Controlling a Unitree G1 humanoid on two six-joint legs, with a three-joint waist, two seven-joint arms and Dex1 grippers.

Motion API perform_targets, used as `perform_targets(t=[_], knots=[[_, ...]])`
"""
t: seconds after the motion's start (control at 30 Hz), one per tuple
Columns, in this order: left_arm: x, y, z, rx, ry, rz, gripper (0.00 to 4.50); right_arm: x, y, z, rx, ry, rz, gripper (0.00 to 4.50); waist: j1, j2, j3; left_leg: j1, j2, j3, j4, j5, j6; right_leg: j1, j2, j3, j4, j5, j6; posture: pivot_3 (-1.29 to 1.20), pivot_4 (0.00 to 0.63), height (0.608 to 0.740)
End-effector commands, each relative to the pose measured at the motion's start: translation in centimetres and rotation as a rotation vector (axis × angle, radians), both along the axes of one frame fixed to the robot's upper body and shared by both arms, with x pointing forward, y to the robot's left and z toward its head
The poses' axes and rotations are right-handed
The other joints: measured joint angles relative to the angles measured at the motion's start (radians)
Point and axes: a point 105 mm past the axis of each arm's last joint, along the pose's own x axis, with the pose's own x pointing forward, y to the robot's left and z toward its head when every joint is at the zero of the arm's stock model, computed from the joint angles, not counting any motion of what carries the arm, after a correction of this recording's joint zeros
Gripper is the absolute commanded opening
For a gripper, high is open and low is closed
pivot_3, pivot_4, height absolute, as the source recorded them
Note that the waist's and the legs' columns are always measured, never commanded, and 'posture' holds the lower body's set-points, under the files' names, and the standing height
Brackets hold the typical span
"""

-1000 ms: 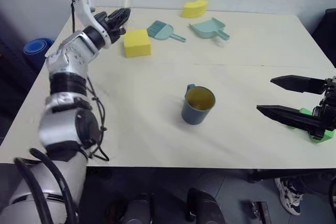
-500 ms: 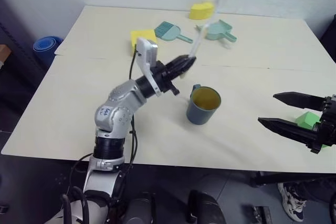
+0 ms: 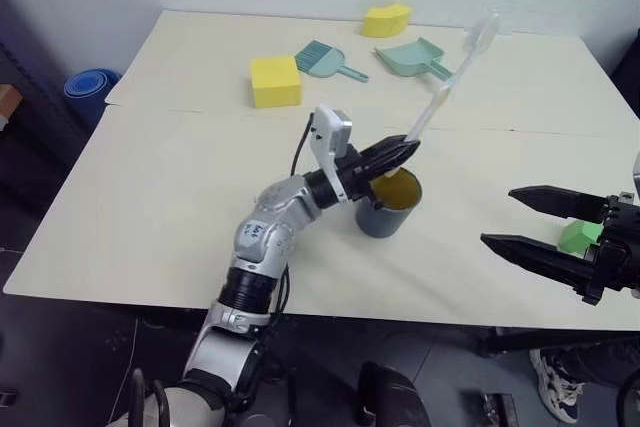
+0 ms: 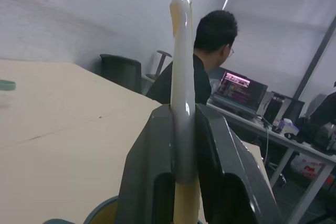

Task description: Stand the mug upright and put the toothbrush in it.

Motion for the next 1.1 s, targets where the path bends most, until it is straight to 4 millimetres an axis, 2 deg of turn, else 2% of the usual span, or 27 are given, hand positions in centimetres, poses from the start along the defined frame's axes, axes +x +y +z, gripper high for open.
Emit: perform_targets(t=[0.03,0.1,0.2,0.23,0.33,0.37,0.47,0.53,0.57,0.67,0.7,0.8,0.87,0.97,1.1], knots=[[-0.5,-0.7,0.0,0.001,-0.051,-0.019,0.23,-0.3,0.1,1.1,-0.008,-0.038,-0.007,4.5,0.0,0.0,0.0,0.0,0.0,0.0,0.0,0.0,0.0,0.0,0.0,0.0,0.0,0.0,0.0,0.0,0.15,0.74],[-0.5,-0.8,-0.7,0.016,-0.051,-0.02,0.95,-0.3,0.1,1.2,-0.006,-0.037,-0.008,4.5,0.0,0.0,0.0,0.0,0.0,0.0,0.0,0.0,0.0,0.0,0.0,0.0,0.0,0.0,0.0,0.0,0.15,0.74],[-0.4,-0.6,-1.0,0.012,-0.052,-0.021,1.67,-0.4,0.1,1.4,-0.001,-0.034,-0.011,4.5,0.001,0.0,0.0,0.0,0.0,0.0,0.0,0.0,0.0,0.0,0.0,0.0,0.0,0.0,0.0,0.0,0.15,0.74],[-0.5,-0.5,-0.9,0.007,-0.048,-0.024,2.11,-0.3,0.1,1.4,0.001,-0.034,-0.013,4.5,0.001,0.0,0.0,0.0,0.0,0.0,0.0,0.0,0.0,0.0,0.0,0.0,0.0,0.0,0.0,0.0,0.15,0.74],[-0.6,0.2,-0.7,0.0,-0.053,-0.025,2.68,-0.1,0.1,1.5,0.007,-0.034,-0.014,4.5,0.0,0.0,0.0,0.0,0.0,0.0,0.0,0.0,0.001,0.0,0.0,0.0,0.0,0.0,0.0,0.0,0.15,0.74],[-0.7,0.5,-0.6,0.0,-0.057,-0.024,3.03,-0.1,0.1,1.5,0.009,-0.035,-0.014,4.5,-0.001,0.0,0.0,0.0,0.0,0.0,0.0,0.0,0.001,0.0,0.0,0.0,0.0,0.0,0.0,0.0,0.15,0.74],[-0.8,2.8,1.1,-0.002,-0.083,0.008,3.81,0.3,0.0,1.3,0.016,-0.039,-0.013,4.5,-0.002,0.0,0.0,0.0,0.0,0.0,0.0,0.0,0.001,0.0,0.0,0.0,0.0,0.0,0.0,0.0,0.15,0.74],[-1.3,4.9,3.0,0.007,-0.117,0.007,4.38,0.7,-0.2,1.2,0.021,-0.045,-0.017,4.5,-0.007,0.0,0.0,0.0,0.001,0.0,0.0,0.0,0.001,0.0,0.0,0.0,0.001,0.0,0.0,0.0,0.15,0.74],[-1.6,5.5,3.6,0.014,-0.123,0.004,4.48,0.9,-0.3,1.1,0.023,-0.048,-0.017,4.5,-0.009,0.001,0.0,0.0,0.001,-0.001,0.0,0.0,0.001,0.0,0.0,0.0,0.001,0.0,0.0,0.0,0.15,0.74],[-2.2,9.3,5.8,0.088,-0.162,0.005,4.48,1.5,-0.7,0.9,0.027,-0.054,-0.02,4.5,-0.009,0.001,-0.001,0.0,0.001,-0.001,0.0,0.0,0.001,0.0,0.0,0.0,0.002,0.0,0.0,0.0,0.15,0.74],[-1.9,11.0,6.4,0.121,-0.152,0.041,4.48,1.7,-0.8,0.8,0.033,-0.055,-0.016,4.5,-0.009,0.001,-0.001,0.001,0.001,-0.001,0.0,0.0,0.001,0.0,0.0,0.0,0.002,0.0,0.0,0.0,0.15,0.74],[-1.4,14.0,7.2,0.19,-0.132,0.108,4.48,2.2,-1.0,0.5,0.038,-0.059,-0.009,4.5,-0.005,0.001,-0.001,0.001,0.001,-0.001,0.0,0.0,0.0,0.0,0.0,0.0,0.002,0.0,0.0,0.0,0.15,0.74],[-2.0,15.5,7.0,0.266,-0.137,0.104,4.48,2.6,-1.1,0.3,0.038,-0.058,-0.006,4.5,-0.004,0.001,-0.001,0.001,0.0,-0.002,0.0,0.0,0.0,0.0,0.0,0.0,0.002,0.0,0.0,0.0,0.15,0.74],[-3.6,16.9,6.5,0.403,-0.157,0.02,4.48,2.5,-1.1,0.0,0.024,-0.033,0.027,4.5,-0.006,0.002,-0.001,0.001,0.0,-0.001,0.0,-0.001,0.0,0.0,0.0,0.0,0.001,0.0,0.0,0.0,0.15,0.74],[-4.7,18.3,6.8,0.534,-0.192,-0.06,4.48,2.2,-1.9,0.1,-0.03,-0.003,0.049,4.5,-0.005,0.002,0.0,0.0,0.001,-0.001,0.0,-0.001,0.0,0.0,0.001,0.0,0.001,0.0,0.0,0.0,0.15,0.74]])
